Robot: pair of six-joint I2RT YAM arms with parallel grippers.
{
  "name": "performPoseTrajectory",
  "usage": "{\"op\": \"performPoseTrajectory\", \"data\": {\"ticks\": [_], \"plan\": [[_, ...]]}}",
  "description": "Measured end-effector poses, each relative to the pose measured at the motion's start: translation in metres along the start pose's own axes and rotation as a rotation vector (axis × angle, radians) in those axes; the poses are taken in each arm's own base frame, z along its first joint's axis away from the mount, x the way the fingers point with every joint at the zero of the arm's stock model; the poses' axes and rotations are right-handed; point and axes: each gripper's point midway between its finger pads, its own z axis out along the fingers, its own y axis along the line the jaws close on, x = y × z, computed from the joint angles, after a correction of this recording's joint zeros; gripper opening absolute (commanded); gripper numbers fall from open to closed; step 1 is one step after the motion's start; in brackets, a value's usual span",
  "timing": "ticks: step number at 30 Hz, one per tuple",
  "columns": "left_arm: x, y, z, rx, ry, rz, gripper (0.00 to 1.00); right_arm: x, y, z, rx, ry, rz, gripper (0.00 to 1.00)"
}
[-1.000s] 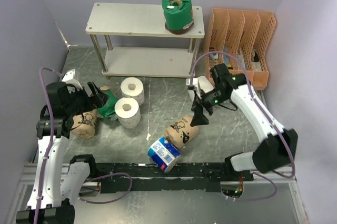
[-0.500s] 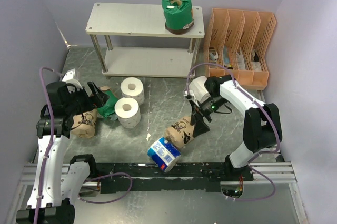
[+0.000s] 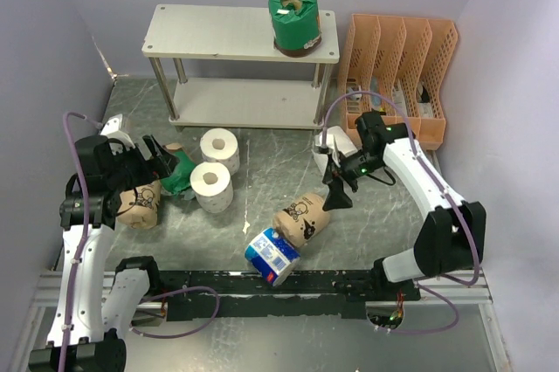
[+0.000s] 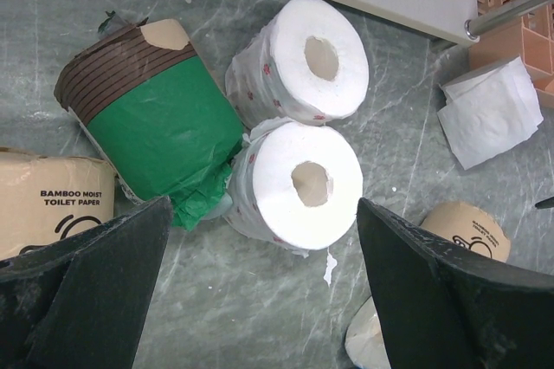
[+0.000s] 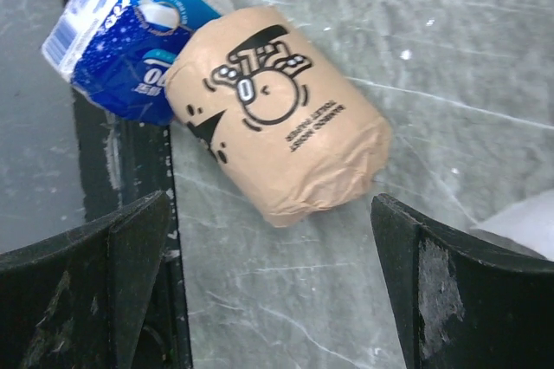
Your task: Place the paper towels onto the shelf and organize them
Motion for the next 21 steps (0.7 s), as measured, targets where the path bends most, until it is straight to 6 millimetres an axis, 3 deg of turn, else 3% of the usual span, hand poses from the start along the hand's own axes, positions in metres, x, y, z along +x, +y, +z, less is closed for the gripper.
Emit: {"op": "performPoseTrajectory", "data": {"ticks": [3, 10, 17, 21], "plan": [[0.000, 0.001, 0.000, -0.001, -0.001, -0.002, 1.00, 0.000, -0.004, -0.004, 0.052, -0.010, -0.018, 1.00], [-0.001, 0.001, 0.000, -0.002, -0.002, -0.005, 1.00, 0.036, -0.008, 0.019, 0.015, 0.038, 0.079, 0.99], [-0.001, 0.001, 0.000, -0.002, -0.002, -0.005, 1.00, 0.040, -0.018, 0.029, -0.011, 0.031, 0.109, 0.98], [-0.001, 0.001, 0.000, -0.002, -0.002, -0.005, 1.00, 0.046, -0.018, 0.036, -0.055, 0.030, 0.128, 0.92]]}}
